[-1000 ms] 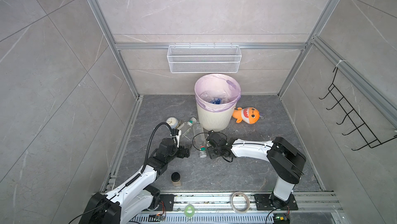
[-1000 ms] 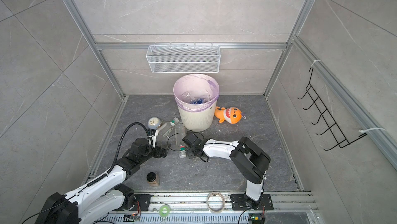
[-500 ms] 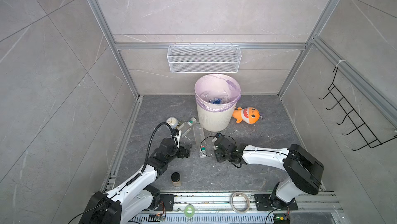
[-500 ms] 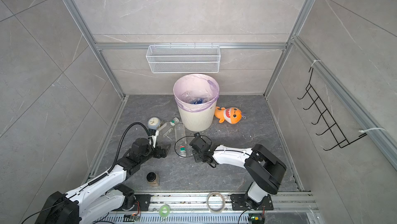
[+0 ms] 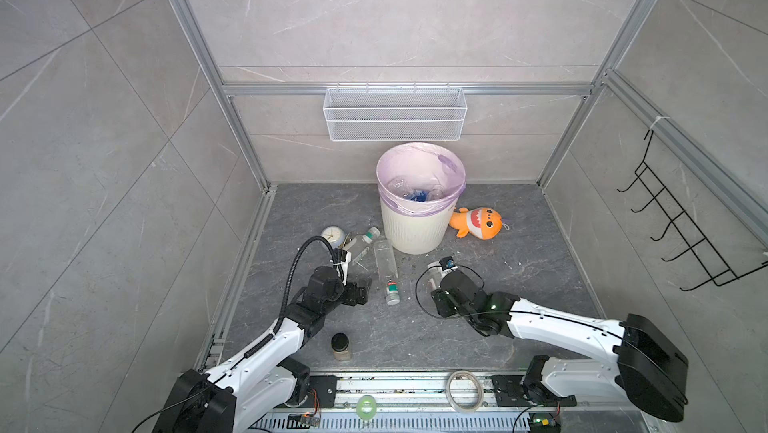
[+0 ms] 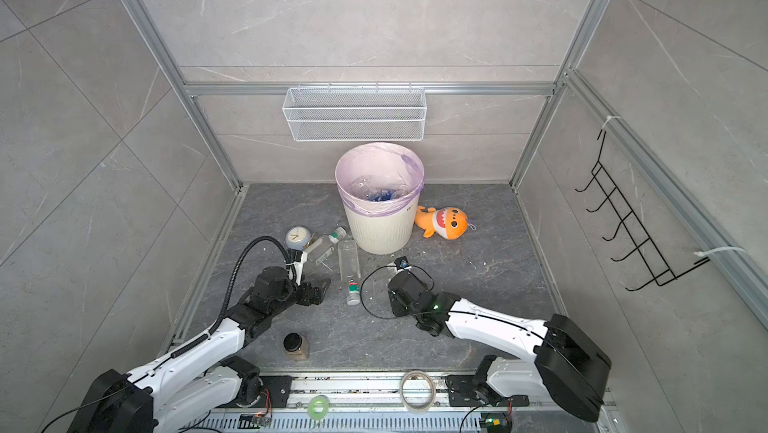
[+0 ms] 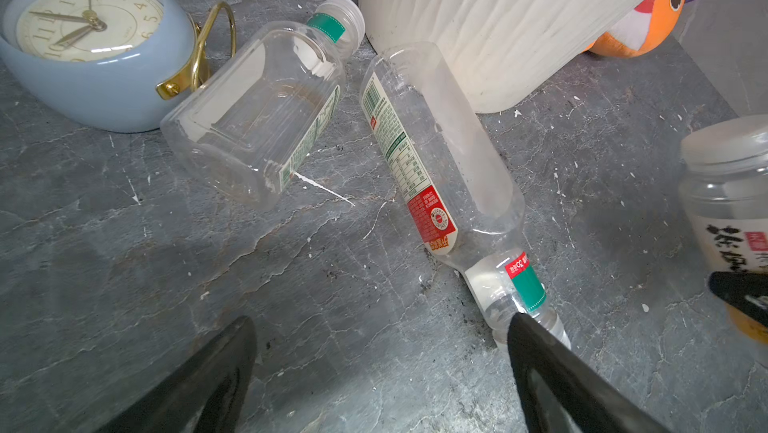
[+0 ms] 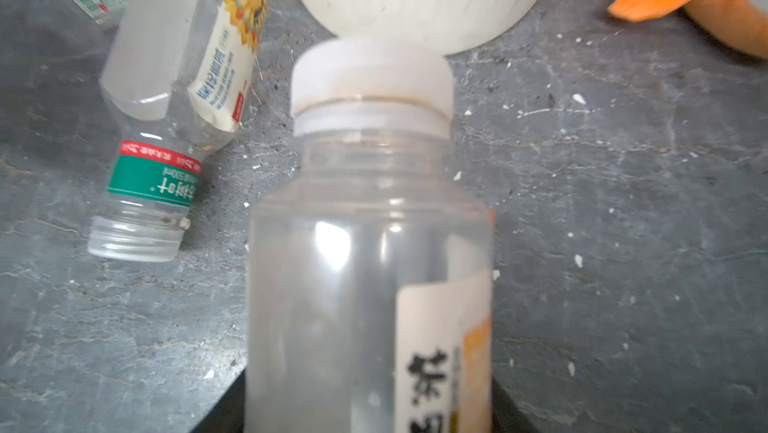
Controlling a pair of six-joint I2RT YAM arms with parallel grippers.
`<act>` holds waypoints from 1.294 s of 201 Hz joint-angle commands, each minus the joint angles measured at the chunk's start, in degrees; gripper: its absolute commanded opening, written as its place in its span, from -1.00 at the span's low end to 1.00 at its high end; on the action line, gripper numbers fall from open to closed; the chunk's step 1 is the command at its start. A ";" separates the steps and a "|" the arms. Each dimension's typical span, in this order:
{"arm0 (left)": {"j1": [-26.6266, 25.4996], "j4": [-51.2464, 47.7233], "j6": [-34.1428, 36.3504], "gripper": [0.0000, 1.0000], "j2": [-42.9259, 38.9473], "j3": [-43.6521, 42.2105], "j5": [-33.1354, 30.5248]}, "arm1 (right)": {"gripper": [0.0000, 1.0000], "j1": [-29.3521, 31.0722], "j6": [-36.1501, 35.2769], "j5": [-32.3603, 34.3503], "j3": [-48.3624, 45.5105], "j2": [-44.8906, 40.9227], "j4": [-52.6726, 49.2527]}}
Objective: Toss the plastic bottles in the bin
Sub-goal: 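Close the right gripper on the orange-labelled bottle and lift it, then carry the orange-labelled bottle with the right gripper over the bin and release it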
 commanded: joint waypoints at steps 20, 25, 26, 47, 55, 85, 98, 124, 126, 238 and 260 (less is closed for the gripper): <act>0.11 2.35 0.81 0.93 -0.24 0.89 0.71 | -0.05 0.21 0.60 4.22 -2.94 -9.49 -1.41; 0.11 2.35 0.81 0.93 -0.20 0.89 0.71 | -0.05 0.24 0.68 4.46 -3.05 -10.46 -1.76; 0.11 2.35 0.79 0.93 -0.19 0.89 0.71 | -0.05 0.22 0.72 4.49 -3.02 -10.63 -1.75; 0.11 2.34 0.81 0.93 -0.25 0.88 0.82 | -0.07 0.25 0.86 5.22 -1.56 -14.85 -4.30; 0.11 2.34 0.78 0.92 -0.16 0.89 0.87 | -0.09 0.30 0.85 5.59 -0.09 -16.31 -5.65; 0.11 2.35 0.84 0.92 -0.20 0.89 0.78 | -0.11 0.26 -1.20 7.84 9.77 -18.30 -11.37; 0.11 2.26 0.83 0.93 -0.35 0.89 0.70 | -0.12 0.24 -3.14 9.12 16.27 -17.00 -13.55; 0.11 2.15 0.79 0.92 -0.82 0.78 0.43 | -0.11 0.12 -7.80 11.97 33.02 -9.75 -17.98; 0.11 2.17 0.79 0.93 -0.86 0.73 0.31 | -0.11 0.04 -8.21 12.14 34.38 -8.98 -18.23; 0.11 1.56 0.76 0.93 -2.46 0.27 -0.96 | 0.98 -19.70 -9.26 0.78 142.46 58.32 -47.15; 0.11 1.68 0.76 0.93 -1.81 0.48 -0.61 | 0.98 -19.84 -9.41 0.03 137.07 54.84 -45.73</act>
